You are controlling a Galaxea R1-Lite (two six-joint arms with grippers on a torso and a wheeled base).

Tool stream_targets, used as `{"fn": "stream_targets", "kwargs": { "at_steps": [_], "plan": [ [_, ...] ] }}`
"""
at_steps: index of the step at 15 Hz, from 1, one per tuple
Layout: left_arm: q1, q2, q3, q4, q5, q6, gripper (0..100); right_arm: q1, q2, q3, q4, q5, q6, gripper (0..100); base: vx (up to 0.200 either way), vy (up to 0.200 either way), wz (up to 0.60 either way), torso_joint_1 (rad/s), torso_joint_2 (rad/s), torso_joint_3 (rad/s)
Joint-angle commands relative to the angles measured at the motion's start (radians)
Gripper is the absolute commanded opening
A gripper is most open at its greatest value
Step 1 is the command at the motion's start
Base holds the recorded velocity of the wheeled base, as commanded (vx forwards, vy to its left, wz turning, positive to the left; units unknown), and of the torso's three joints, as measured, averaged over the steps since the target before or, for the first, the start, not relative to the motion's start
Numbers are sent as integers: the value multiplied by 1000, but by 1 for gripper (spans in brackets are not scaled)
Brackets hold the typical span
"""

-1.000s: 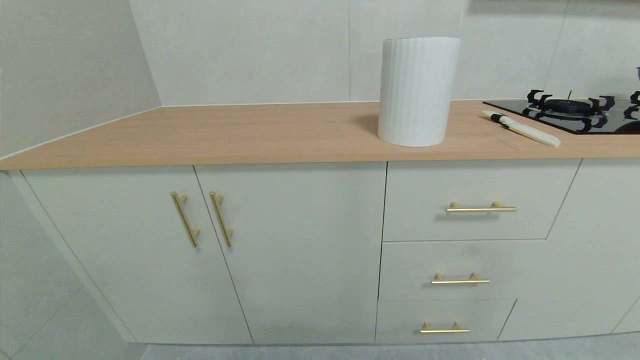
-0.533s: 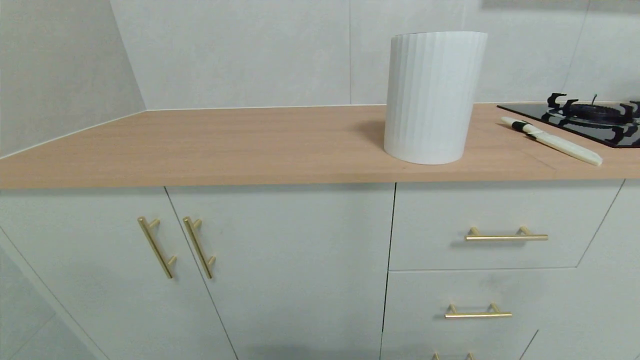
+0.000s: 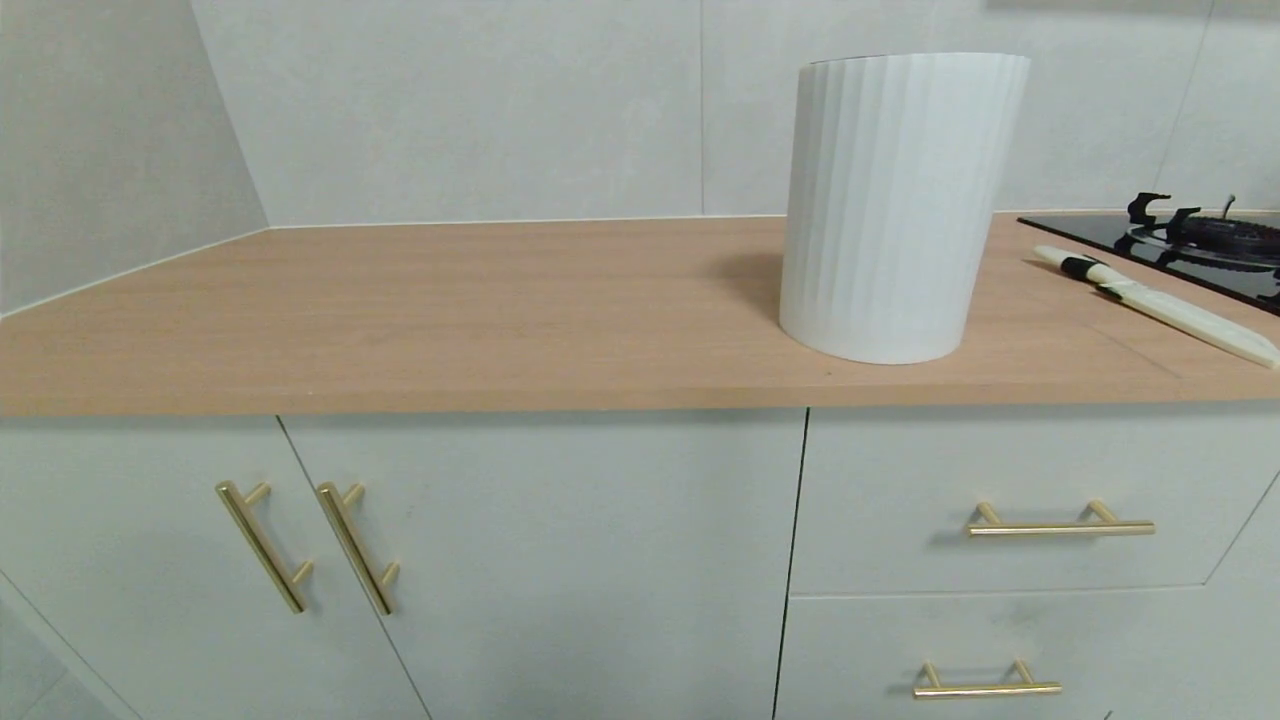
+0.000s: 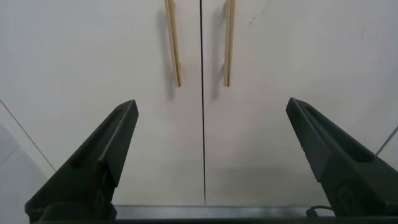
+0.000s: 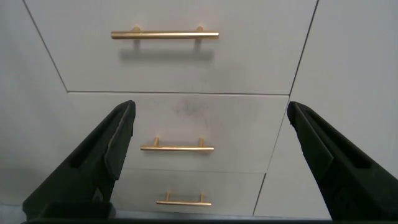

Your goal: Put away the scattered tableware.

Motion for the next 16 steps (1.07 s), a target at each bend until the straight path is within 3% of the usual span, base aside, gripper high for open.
{"fn": "stream_targets", "kwargs": {
  "at_steps": [1,4,14,16],
  "plan": [
    [0,0,0,0,0,1,100,1,1,0,-1,0,-1,100,0,0,0,0,0,0],
    [0,0,0,0,0,4,100,0,1,0,-1,2,1,100,0,0,0,0,0,0],
    [0,0,0,0,0,1,100,0,1,0,-1,0,2,100,0,-200,0,5,2,2],
    [0,0,0,0,2,-2,100,0,1,0,-1,0,2,100,0,0,0,0,0,0]
  ]
}}
